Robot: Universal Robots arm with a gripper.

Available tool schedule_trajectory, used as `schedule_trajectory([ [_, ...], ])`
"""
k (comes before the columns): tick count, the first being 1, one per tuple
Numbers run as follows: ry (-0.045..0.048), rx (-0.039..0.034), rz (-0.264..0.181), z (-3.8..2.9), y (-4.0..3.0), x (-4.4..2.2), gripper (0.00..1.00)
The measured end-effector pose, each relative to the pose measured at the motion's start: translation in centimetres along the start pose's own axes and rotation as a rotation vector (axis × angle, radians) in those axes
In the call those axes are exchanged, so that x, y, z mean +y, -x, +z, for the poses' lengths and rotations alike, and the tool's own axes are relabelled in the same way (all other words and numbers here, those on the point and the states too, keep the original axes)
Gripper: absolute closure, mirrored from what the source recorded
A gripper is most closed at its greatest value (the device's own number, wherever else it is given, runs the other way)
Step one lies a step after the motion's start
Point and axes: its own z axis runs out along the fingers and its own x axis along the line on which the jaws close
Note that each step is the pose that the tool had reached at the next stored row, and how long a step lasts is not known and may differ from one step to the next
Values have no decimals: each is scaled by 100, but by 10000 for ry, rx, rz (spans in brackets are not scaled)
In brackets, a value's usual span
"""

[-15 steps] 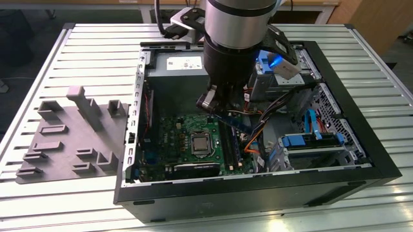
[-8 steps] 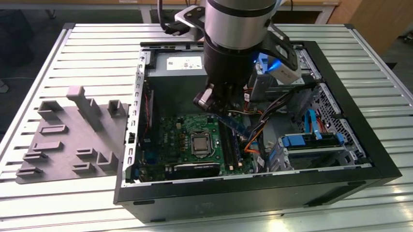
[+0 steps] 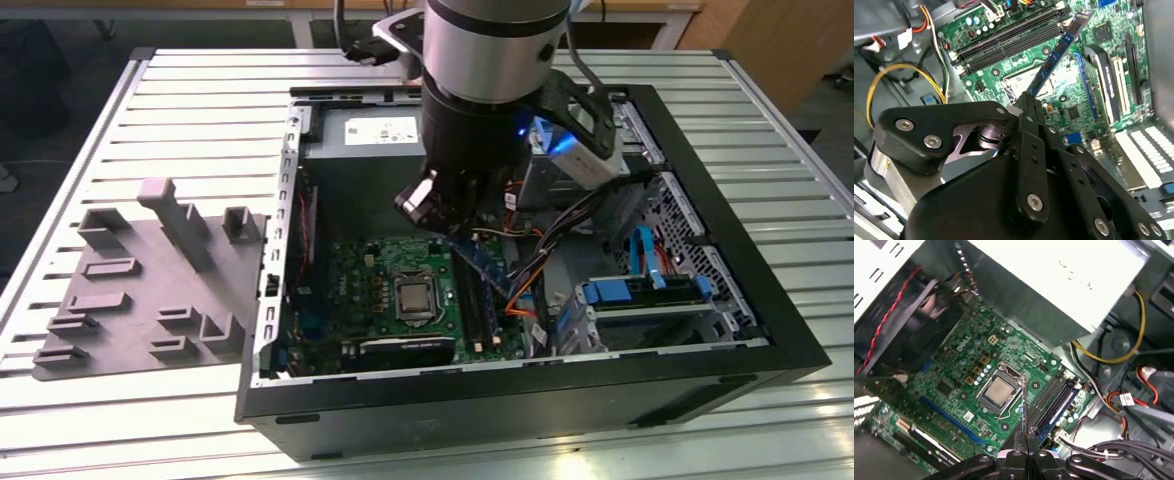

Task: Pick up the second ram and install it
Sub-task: 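Insert the second ram into the second slot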

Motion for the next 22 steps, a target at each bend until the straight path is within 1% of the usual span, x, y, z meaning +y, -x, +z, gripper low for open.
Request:
schedule_trajectory([
  [22,-131,-118,3807,27,-1,-1,89],
])
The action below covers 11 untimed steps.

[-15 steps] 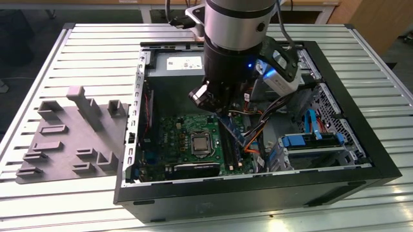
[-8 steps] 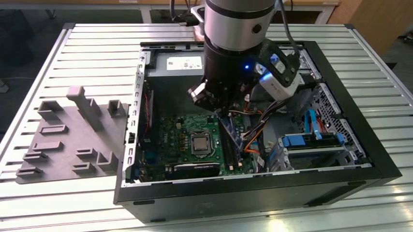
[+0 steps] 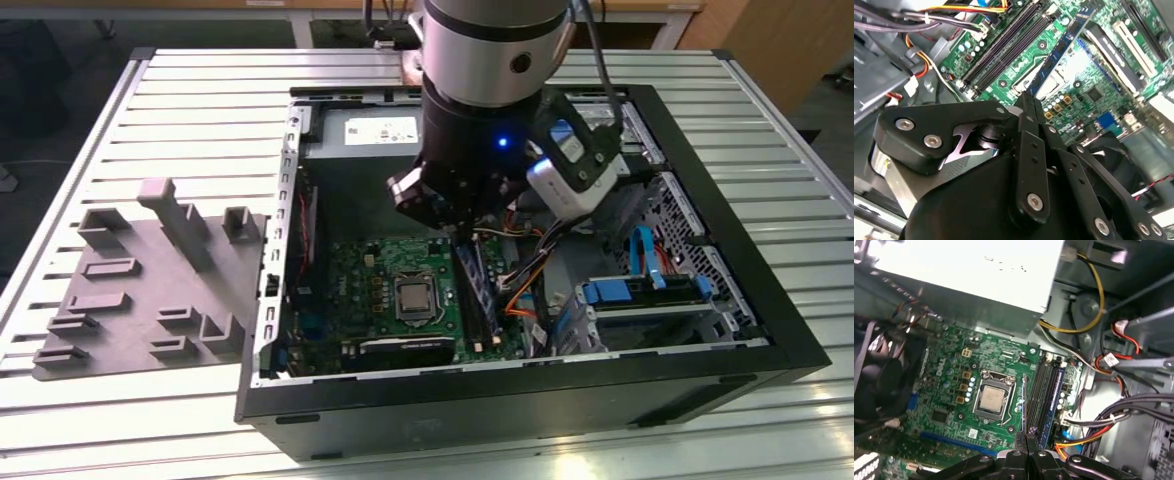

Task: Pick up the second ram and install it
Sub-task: 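Insert the second ram into the second slot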

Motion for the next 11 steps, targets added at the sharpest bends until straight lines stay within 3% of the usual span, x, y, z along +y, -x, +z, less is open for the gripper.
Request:
schedule_trajectory([
  [6,-37,-32,1060,10,0,0,89],
  [11,-38,-35,1127,11,0,0,89],
])
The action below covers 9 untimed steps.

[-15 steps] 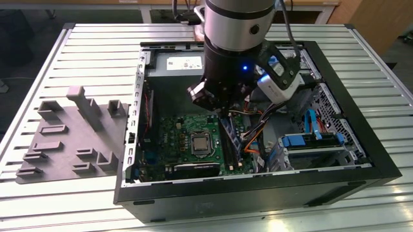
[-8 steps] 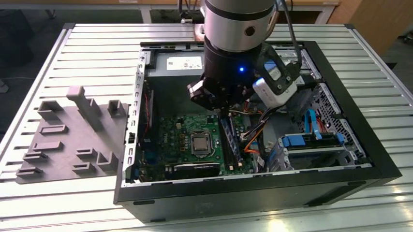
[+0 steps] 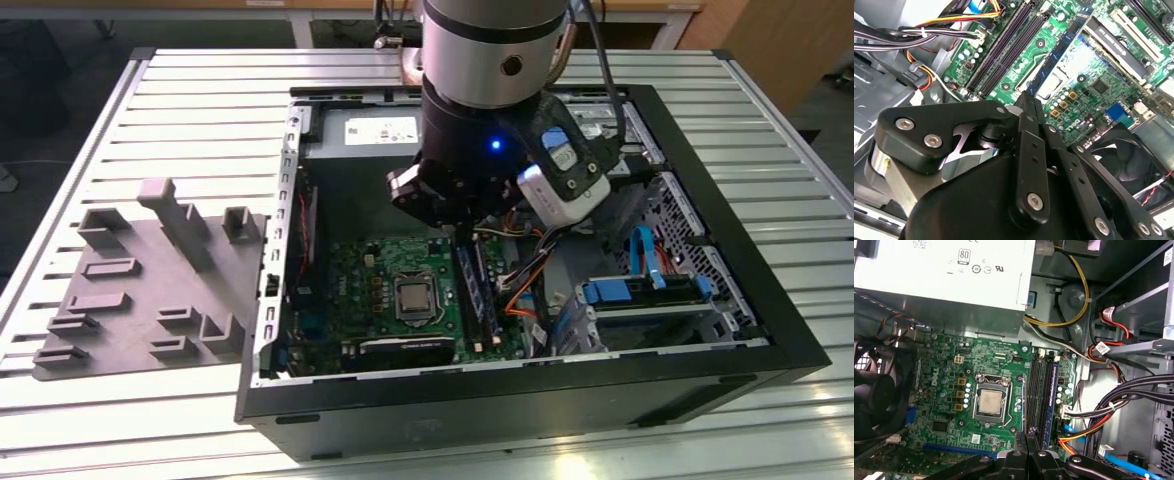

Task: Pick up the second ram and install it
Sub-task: 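Insert the second ram into the second slot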

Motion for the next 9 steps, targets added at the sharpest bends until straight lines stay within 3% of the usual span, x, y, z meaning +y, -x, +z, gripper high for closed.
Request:
schedule_trajectory([
  [9,-20,-20,639,32,1,14,89],
])
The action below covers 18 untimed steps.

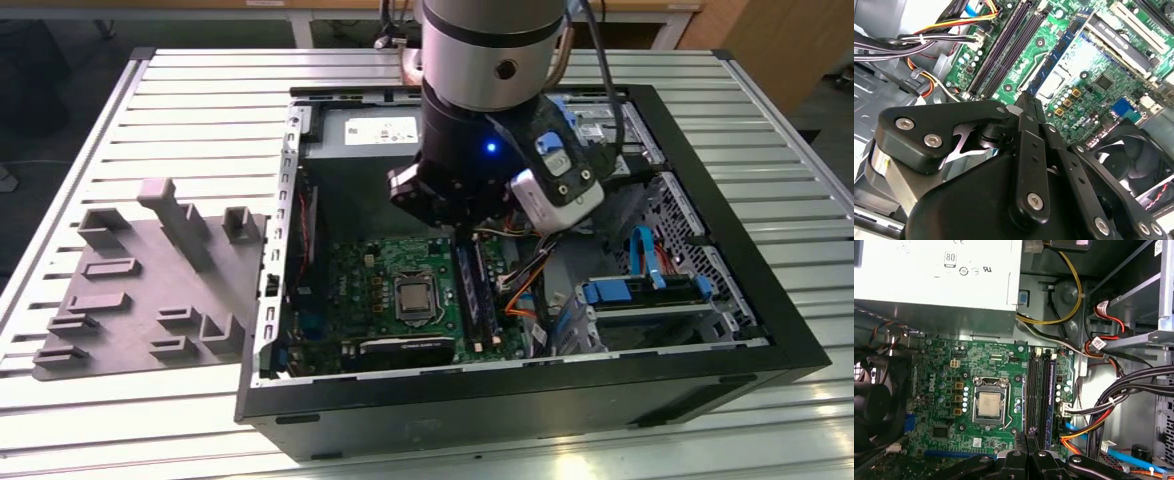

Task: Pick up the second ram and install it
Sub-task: 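Insert the second ram into the second slot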

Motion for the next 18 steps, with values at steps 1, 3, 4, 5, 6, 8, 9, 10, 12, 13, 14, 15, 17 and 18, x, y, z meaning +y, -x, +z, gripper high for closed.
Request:
schedule_trajectory([
  [1,0,0,20,3,1,8,89],
  [3,1,-3,63,11,2,29,89],
  [4,-1,-3,87,15,3,42,89],
  [5,-1,-3,104,19,3,54,89],
  [6,-1,-4,124,23,3,65,89],
  [8,0,-6,160,33,5,88,89],
  [9,-1,-6,181,39,6,98,89],
  [10,-2,-6,204,44,10,105,89],
  [12,-3,-8,259,55,22,116,89],
  [13,-3,-9,283,60,28,122,89],
  [14,-4,-10,309,65,32,128,89],
  [15,-6,-11,337,71,37,134,89],
  [17,-4,-13,397,89,43,139,89],
  [18,-4,-14,427,100,44,141,89],
])
